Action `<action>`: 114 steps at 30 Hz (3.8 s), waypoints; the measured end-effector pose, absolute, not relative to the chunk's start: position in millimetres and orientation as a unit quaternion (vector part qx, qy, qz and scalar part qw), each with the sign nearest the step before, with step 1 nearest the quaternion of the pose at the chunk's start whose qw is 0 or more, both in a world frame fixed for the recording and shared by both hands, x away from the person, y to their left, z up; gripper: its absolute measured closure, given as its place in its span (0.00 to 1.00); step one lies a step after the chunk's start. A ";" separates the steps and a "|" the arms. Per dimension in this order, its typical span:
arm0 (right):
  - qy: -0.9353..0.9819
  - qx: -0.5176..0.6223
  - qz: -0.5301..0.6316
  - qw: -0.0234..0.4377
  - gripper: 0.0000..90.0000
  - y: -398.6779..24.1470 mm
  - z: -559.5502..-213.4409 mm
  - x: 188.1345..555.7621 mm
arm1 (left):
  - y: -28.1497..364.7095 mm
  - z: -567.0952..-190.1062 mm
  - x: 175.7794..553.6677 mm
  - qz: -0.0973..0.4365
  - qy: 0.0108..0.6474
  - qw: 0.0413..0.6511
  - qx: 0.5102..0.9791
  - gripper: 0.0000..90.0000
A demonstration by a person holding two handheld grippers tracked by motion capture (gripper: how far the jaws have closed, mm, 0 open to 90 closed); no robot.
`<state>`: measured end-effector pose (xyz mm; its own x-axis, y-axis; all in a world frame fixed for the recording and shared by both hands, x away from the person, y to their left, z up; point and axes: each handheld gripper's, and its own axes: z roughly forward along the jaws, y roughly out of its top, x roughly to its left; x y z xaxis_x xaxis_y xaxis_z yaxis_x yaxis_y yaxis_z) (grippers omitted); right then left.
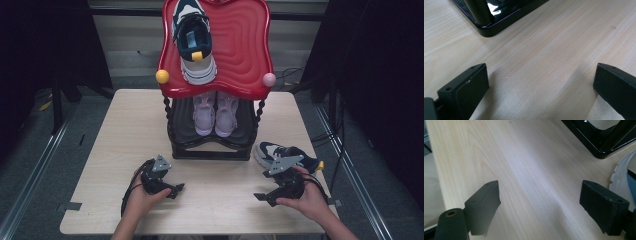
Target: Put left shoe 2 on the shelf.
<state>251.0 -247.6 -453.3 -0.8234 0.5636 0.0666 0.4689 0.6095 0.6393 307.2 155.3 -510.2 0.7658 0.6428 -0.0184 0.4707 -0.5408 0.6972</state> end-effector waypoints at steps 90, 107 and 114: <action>0.896 0.369 0.239 0.067 0.52 -286.8 -408.7 271.9 | 155.3 -510.3 307.4 0.119 0.321 0.357 0.869 0.00; 0.943 0.301 0.139 0.030 0.49 -269.4 -397.7 287.6 | 155.3 -510.2 307.4 0.118 0.321 0.357 0.869 0.00; 0.953 0.287 0.097 0.027 0.52 -266.0 -398.7 290.8 | 155.4 -510.2 307.5 0.118 0.321 0.357 0.869 0.00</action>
<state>290.8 -266.0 -398.7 -0.8340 0.5517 0.0040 0.5413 0.8168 0.1995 307.5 155.4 -510.2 0.7660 0.6424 -0.0236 0.4733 -0.5387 0.6970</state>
